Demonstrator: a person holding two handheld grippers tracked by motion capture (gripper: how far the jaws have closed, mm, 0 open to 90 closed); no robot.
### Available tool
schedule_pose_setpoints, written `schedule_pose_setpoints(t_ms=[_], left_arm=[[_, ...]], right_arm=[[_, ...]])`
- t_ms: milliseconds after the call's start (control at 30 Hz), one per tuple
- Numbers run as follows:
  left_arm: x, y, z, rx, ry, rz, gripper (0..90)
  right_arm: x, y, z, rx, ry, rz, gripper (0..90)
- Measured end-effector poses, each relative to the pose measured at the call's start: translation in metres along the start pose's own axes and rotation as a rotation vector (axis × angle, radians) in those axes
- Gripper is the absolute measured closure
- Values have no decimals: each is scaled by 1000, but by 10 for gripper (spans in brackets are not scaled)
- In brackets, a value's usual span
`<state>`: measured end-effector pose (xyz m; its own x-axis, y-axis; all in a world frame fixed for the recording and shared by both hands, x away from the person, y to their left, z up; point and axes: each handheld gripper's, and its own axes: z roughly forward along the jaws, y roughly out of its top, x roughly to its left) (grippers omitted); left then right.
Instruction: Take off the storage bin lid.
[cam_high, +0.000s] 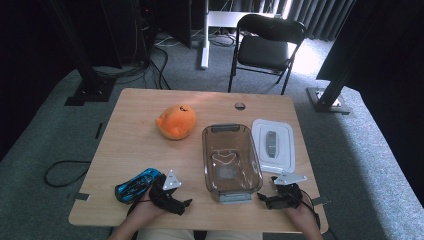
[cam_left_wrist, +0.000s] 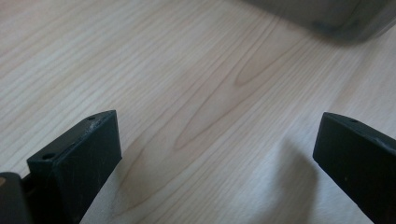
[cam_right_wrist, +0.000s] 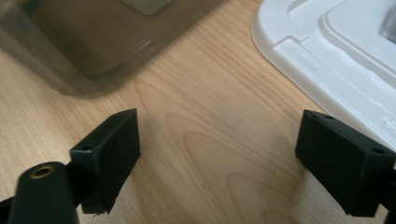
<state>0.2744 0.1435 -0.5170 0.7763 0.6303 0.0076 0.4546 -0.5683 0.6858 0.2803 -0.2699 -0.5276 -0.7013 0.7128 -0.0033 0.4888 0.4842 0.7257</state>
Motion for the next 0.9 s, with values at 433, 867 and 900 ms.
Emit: schedule_pose_setpoints(t_ms=[433,867,900], left_arm=[[31,36,-43,-62,43,-54,16],[68,65,-60,-97,156,-86,16],[71,68,-61,-95,165,-83,16]], right_arm=[[0,0,0,3,-1,9,127],[-1,0,0,2,-5,10,127],[-1,0,0,2,-5,11,127]])
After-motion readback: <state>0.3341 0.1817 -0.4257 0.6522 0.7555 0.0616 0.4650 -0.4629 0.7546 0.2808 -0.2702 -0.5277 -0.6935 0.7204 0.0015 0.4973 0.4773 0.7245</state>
